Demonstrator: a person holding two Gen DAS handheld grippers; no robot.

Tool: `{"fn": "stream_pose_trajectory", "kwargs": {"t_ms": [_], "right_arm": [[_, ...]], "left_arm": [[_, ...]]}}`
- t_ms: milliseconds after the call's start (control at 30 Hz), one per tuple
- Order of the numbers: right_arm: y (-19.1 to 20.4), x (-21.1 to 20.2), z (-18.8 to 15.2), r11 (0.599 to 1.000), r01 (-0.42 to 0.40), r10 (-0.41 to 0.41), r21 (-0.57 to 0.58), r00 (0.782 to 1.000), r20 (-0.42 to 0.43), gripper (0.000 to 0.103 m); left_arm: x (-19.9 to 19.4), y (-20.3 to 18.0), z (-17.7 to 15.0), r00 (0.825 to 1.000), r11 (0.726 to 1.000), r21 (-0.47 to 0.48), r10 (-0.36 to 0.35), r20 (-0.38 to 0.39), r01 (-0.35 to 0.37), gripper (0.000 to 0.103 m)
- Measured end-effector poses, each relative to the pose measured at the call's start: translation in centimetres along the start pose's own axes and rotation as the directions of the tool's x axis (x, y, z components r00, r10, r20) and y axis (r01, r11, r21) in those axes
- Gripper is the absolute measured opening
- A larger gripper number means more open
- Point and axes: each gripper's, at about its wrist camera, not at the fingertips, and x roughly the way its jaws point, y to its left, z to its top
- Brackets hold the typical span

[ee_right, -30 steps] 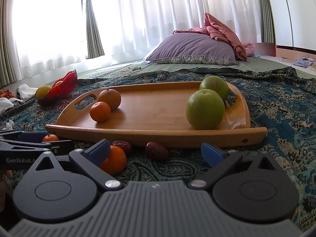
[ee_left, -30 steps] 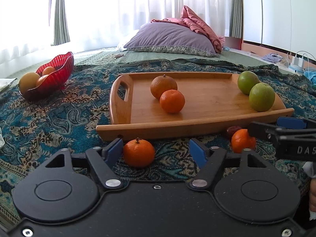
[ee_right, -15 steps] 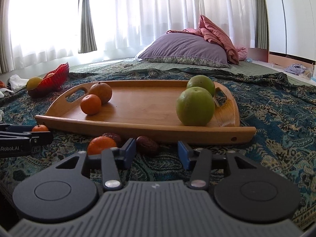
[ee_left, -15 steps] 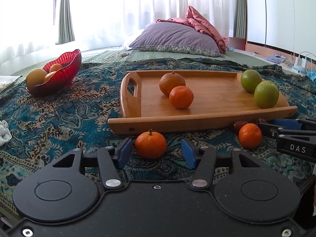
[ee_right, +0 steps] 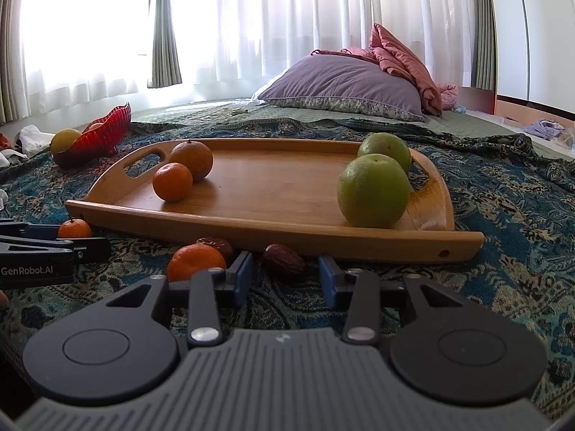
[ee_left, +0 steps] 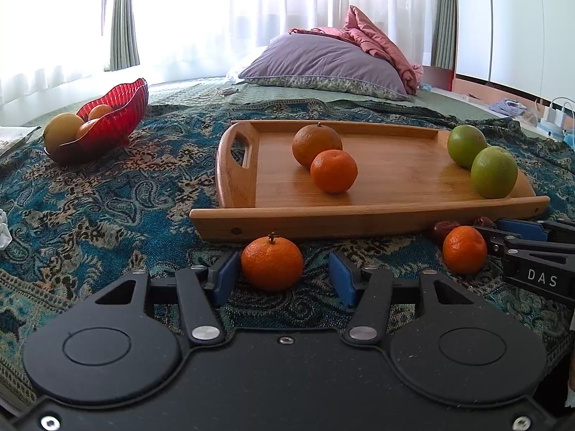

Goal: Organize fruits
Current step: 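Close the left gripper on a tangerine while the right gripper closes on a dark red date, then carry the tangerine onto the tray with the left tool while the right tool sets the date there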

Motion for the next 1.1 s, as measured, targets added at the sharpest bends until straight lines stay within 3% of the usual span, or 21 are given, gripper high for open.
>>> {"fn": "stream_pose_trajectory", "kwargs": {"t_ms": [267,333,633,1100], "right_arm": [[0.4,0.3,0.1,1.0,-0.005,0.005,-0.004,1.0,0.001,0.043],[0.4,0.3,0.0,1.0,0.011,-0.011,-0.005,1.0,0.002,0.034],[0.9,-0.7,-0.1,0.998,0.05,-0.048,-0.029,0.998,0.044,0.032],[0.1,-1.8,3.0,0.997,0.067,-0.062,-0.03,0.989,0.134,0.032]], "left_arm": [[-0.2,-0.1,0.0,1.0,1.0,-0.003,-0.01,0.004,0.01,0.038],[-0.3,-0.1,0.0,1.0,1.0,-0.004,-0.011,0.007,0.011,0.033],[-1.6,-0.6,0.4,0.999,1.0,-0.003,-0.024,0.043,0.024,0.033],[-1.2,-1.5,4.5,0.994,0.998,0.008,-0.064,0.088,0.063,0.033]]}}
